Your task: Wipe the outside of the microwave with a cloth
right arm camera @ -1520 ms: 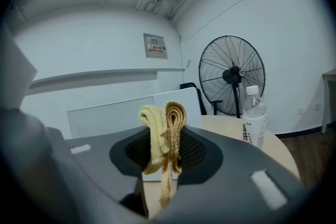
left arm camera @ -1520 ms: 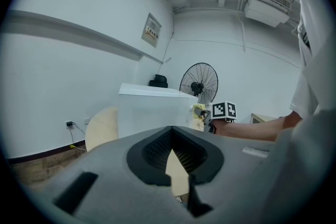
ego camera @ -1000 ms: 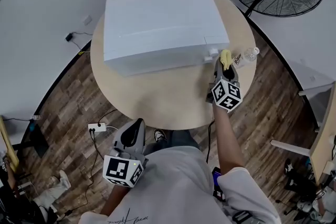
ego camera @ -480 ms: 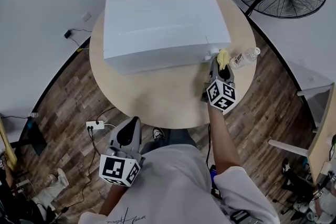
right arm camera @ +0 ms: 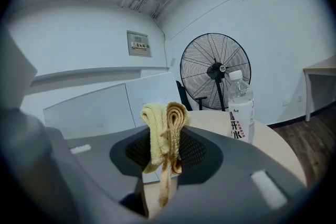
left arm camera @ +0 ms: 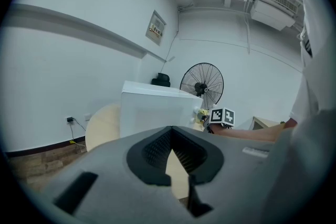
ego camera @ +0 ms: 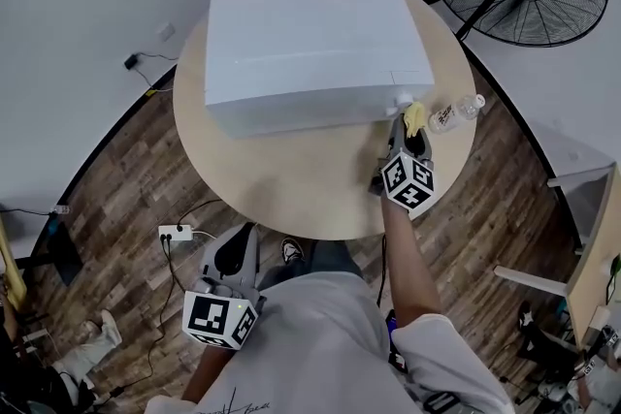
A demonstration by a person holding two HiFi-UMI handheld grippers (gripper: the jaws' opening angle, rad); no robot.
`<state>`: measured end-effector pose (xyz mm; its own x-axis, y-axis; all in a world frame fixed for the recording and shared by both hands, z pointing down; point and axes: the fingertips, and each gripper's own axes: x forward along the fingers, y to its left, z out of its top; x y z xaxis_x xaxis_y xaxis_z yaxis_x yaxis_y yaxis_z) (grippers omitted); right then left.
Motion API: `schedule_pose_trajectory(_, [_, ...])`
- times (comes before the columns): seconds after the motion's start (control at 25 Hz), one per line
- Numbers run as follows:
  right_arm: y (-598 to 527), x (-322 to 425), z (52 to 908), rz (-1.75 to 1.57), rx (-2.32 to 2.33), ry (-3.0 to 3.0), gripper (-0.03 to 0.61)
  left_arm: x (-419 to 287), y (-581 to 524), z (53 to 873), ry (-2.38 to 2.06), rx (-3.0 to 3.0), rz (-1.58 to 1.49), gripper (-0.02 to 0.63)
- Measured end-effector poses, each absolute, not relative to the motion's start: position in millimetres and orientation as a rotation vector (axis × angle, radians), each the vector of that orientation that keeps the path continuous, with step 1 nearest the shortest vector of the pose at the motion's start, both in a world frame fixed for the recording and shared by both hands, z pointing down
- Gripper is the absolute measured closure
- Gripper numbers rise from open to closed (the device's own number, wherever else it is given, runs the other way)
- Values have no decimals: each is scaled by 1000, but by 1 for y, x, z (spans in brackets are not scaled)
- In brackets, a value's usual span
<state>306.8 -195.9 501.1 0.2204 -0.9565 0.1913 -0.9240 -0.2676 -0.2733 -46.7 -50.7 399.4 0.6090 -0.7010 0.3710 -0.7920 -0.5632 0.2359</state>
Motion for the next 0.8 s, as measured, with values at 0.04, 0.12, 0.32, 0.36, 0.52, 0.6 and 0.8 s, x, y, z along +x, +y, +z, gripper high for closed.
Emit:
schedule_pose_trajectory(0.04, [-195, 306, 501, -496, -2373, 1830, 456, -48, -50, 399, -1197, 2459, 330, 623])
schedule_pose_trajectory(0.12, [-194, 304, 502, -502, -2369, 1823, 456, -50, -47, 399, -1199, 2459, 331, 623])
schedule_pose_trajectory(0.32, [-193, 295, 503, -517, -2357, 1825, 456, -57, -43, 399, -1218, 2451, 316, 623])
schedule_pose_trajectory(0.36, [-194, 291, 504, -520, -2352, 1834, 456, -58, -43, 399, -1223, 2448, 313, 623])
schedule_pose_trajectory(0.52, [-196, 277, 507, -525, -2341, 1868, 456, -57, -41, 399, -1220, 2451, 315, 623])
schedule_pose_trajectory(0.6, [-196, 274, 508, -525, -2342, 1869, 456, -58, -39, 398, -1223, 2451, 310, 623])
schedule_pose_trajectory(0.8, [-199, 264, 508, -521, -2337, 1883, 456, -66, -37, 399, -1243, 2437, 304, 623])
